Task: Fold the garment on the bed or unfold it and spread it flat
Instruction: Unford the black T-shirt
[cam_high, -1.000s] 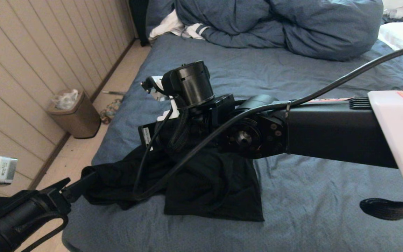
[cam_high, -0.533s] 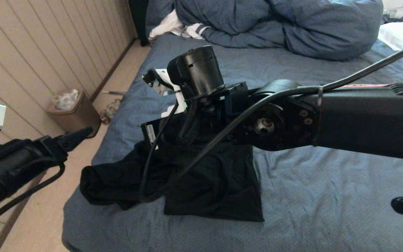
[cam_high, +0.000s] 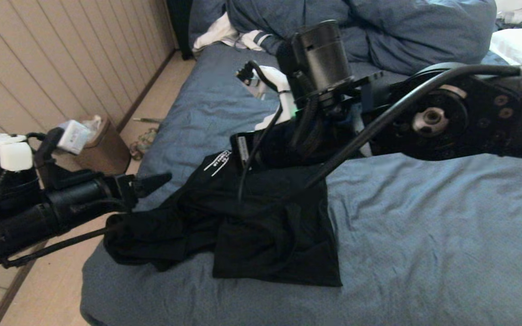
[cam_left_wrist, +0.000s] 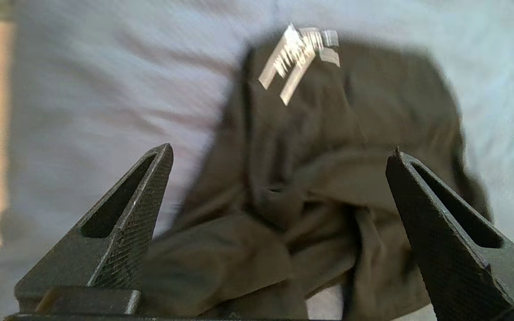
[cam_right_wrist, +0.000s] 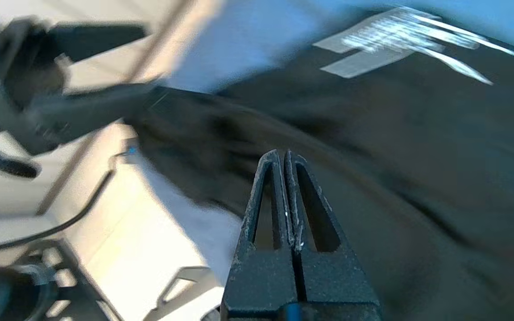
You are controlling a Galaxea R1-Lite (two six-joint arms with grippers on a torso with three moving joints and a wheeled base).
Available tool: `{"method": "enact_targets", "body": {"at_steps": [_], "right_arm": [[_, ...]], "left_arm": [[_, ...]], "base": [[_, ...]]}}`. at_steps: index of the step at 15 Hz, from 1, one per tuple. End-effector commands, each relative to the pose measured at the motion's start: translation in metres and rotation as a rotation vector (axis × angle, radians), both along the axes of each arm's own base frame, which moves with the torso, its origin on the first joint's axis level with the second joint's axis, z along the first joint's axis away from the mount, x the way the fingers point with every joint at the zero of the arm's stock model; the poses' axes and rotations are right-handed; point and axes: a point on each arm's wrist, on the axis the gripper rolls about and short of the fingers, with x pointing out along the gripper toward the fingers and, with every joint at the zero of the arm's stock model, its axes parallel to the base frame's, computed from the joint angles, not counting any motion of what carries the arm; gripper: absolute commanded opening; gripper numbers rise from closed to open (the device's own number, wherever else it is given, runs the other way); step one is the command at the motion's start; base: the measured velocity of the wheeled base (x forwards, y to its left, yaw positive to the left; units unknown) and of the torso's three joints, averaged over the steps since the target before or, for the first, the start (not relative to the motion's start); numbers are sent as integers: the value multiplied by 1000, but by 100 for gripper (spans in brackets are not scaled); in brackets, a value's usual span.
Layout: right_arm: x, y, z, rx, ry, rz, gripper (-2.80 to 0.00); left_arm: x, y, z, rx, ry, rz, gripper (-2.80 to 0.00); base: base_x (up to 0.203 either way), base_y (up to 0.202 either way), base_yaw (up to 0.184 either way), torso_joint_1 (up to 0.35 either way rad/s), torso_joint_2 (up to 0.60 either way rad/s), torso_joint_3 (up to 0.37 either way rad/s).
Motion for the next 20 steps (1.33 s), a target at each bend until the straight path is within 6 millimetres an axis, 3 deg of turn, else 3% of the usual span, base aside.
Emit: {"method": "enact_targets", "body": {"at_steps": [1, 3, 6, 7, 9, 13, 18, 20], "right_arm": [[0, -51, 15, 14, -12, -102, -280], [0, -98, 20, 10, -13, -209, -280], [1, -144, 19, 7, -1, -312, -280], [-1, -151, 17, 15, 10, -301, -280], [2, -159, 18, 26, 10, -270, -280], [10, -155, 16, 53, -21, -251, -280], [9, -156, 15, 50, -21, -253, -280], [10, -156, 14, 47, -18, -252, -280]], "left_arm": [[22, -29, -20, 41, 82, -56, 0], [43, -45, -23, 56, 94, -61, 0], [59, -53, -22, 62, 106, -49, 0], [63, -53, -21, 70, 98, -14, 0], [69, -54, -31, 99, 113, 45, 0], [77, -52, -43, 149, 114, 77, 0], [54, -49, -29, 153, 80, 56, 0], [40, -51, -34, 165, 100, 29, 0]], "base": [[0, 0, 0, 0, 0, 0], [0, 0, 0, 0, 0, 0], [0, 0, 0, 0, 0, 0], [0, 0, 0, 0, 0, 0], [0, 0, 0, 0, 0, 0], [0, 0, 0, 0, 0, 0], [0, 0, 0, 0, 0, 0], [0, 0, 0, 0, 0, 0]]}}
